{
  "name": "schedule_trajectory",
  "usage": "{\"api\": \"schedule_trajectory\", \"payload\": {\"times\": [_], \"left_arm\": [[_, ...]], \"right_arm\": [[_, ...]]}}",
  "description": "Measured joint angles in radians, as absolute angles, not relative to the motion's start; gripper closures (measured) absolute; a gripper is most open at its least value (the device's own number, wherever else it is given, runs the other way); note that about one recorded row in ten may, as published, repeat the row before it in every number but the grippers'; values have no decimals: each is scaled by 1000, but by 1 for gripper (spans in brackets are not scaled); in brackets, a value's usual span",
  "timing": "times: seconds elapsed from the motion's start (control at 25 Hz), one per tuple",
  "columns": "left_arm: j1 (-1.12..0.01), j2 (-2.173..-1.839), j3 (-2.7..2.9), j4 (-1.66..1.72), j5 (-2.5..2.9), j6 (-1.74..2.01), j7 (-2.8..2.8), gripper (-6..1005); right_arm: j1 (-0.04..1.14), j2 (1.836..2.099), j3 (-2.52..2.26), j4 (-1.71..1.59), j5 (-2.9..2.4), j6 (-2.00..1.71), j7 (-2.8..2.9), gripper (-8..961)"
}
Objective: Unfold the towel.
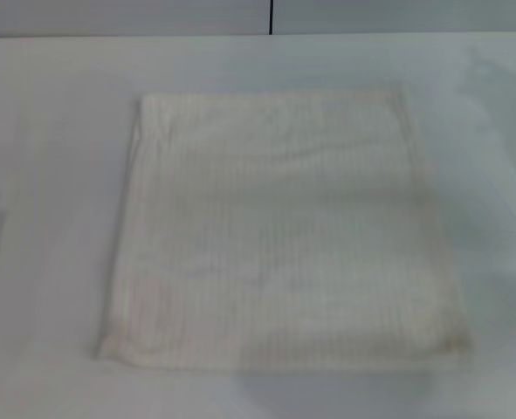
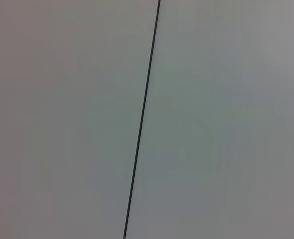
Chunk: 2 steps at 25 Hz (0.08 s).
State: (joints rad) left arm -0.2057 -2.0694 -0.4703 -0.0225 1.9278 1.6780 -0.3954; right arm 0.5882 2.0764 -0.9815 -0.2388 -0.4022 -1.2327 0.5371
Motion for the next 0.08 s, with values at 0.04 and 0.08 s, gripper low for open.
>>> {"api": "schedule_trajectory", "payload": {"times": [0.04,0.08], "left_arm": [[-204,-2069,-471,-23,1928,1676,-395,392],[-201,-2069,-471,-24,1928,1670,-395,392]], "right_arm": [[593,2076,-982,-231,-394,-1234,528,955],[599,2076,-982,-224,-389,-1234,522,955]]}}
